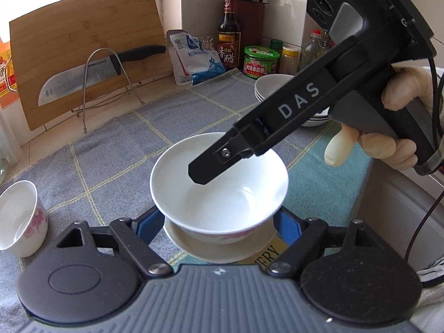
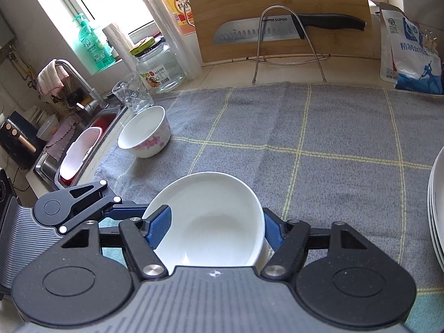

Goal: Organize plates and bowls

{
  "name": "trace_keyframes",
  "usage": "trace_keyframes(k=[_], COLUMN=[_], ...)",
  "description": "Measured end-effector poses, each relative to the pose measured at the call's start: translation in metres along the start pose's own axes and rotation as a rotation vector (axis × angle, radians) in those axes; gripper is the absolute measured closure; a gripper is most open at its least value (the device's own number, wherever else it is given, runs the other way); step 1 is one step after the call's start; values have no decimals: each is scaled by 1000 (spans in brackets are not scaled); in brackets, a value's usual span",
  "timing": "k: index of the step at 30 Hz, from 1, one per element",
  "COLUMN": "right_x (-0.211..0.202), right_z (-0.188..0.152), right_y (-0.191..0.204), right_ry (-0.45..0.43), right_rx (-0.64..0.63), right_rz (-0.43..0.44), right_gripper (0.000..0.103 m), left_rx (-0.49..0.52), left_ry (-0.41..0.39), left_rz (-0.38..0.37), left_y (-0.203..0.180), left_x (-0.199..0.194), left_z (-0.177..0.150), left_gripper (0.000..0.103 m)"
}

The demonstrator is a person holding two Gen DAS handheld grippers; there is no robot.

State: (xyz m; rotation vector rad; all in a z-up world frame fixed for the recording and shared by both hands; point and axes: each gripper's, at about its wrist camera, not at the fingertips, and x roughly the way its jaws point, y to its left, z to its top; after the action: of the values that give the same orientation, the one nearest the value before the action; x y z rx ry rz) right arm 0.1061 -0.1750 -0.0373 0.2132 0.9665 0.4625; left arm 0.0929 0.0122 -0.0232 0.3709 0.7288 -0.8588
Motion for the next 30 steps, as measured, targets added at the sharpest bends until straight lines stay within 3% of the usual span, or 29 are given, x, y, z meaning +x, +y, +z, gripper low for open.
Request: trace_keyframes(k=[23,30], right_x=[9,8], right_z=[-3,-3], right_y=[0,0], right_ry=[22,15], right_rx=[-11,-21], right_rz=[-2,-5], right_gripper=[28,19], left_rx=[10,23], left_ry=[36,41], left_rz=[-8,-13], left_y=[1,2], left_x=[7,9], left_z=[-3,-5], left_gripper=[18,13])
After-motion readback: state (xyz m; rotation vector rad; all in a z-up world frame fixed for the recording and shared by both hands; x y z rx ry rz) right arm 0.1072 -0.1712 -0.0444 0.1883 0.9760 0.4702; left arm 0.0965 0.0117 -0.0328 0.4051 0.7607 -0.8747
